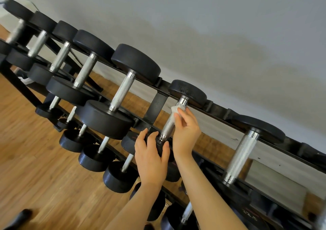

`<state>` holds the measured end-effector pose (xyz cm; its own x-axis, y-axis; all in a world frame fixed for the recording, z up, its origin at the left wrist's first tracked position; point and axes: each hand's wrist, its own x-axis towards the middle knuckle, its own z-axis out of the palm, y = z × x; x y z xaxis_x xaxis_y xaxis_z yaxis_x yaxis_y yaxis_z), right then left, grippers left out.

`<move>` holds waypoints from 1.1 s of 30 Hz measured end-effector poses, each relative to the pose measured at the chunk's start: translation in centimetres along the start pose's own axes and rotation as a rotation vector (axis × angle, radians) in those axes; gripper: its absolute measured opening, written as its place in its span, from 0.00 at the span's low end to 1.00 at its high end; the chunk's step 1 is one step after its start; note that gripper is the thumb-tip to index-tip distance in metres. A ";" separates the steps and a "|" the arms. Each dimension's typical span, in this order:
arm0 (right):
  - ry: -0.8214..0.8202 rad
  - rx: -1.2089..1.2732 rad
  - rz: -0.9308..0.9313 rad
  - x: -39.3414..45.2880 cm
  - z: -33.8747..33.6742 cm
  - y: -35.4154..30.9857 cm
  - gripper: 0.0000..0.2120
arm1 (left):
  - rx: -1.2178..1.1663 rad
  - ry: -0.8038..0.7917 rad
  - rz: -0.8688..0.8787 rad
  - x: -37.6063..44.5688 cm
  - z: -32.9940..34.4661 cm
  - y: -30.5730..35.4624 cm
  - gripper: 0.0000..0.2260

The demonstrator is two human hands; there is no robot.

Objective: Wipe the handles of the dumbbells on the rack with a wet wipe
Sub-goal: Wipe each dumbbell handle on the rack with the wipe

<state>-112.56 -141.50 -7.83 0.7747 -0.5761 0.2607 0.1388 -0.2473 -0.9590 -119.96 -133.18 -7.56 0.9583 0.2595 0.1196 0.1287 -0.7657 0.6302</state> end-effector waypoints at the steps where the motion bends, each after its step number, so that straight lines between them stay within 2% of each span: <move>1: -0.010 -0.010 -0.002 -0.4 -0.1 -0.1 0.09 | -0.002 -0.004 -0.006 0.0 0.0 0.0 0.22; 4: -0.098 -0.121 -0.033 -1.8 -0.7 0.1 0.10 | -0.008 -0.014 -0.017 0.0 -0.1 0.0 0.22; 6: -0.205 -0.294 -0.103 -1.4 -1.4 0.2 0.11 | 0.000 -0.016 -0.014 -0.1 -0.2 0.1 0.23; 10: -0.408 -0.628 -0.426 1.8 -2.6 -0.1 0.12 | -0.004 -0.020 -0.015 -0.1 -0.3 0.1 0.22; 17: -0.708 -0.576 -0.702 5.4 -4.8 0.4 0.12 | 0.012 -0.025 0.001 -0.1 -0.3 -0.1 0.23; 19: -0.739 -0.628 -0.845 6.5 -4.9 0.3 0.15 | 0.025 -0.023 0.021 -0.2 -0.3 -0.2 0.24; 22: -0.725 -0.639 -0.858 6.9 -4.2 0.1 0.18 | 0.045 -0.047 0.031 -0.1 -0.4 -0.3 0.26; 26: -0.913 -0.604 -1.030 6.6 -4.1 0.6 0.20 | 0.092 -0.073 0.071 -0.2 -0.8 -0.6 0.27; 28: -0.892 -0.615 -1.027 7.7 -4.1 0.6 0.20 | 0.110 -0.083 0.107 -0.2 -1.1 -1.0 0.27; 30: -0.826 -0.609 -0.942 8.5 -4.0 0.6 0.18 | 0.101 -0.111 0.116 -0.2 -1.3 -1.3 0.28; 33: -0.868 -0.587 -0.955 7.6 -3.9 0.8 0.18 | 0.097 -0.094 0.140 0.0 -1.9 -1.7 0.26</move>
<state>-108.92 -149.12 -6.15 0.6869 0.5956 0.4165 0.7108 -0.6700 -0.2143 -120.66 -130.80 -7.16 0.9877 0.0937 0.1256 0.0120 -0.8445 0.5354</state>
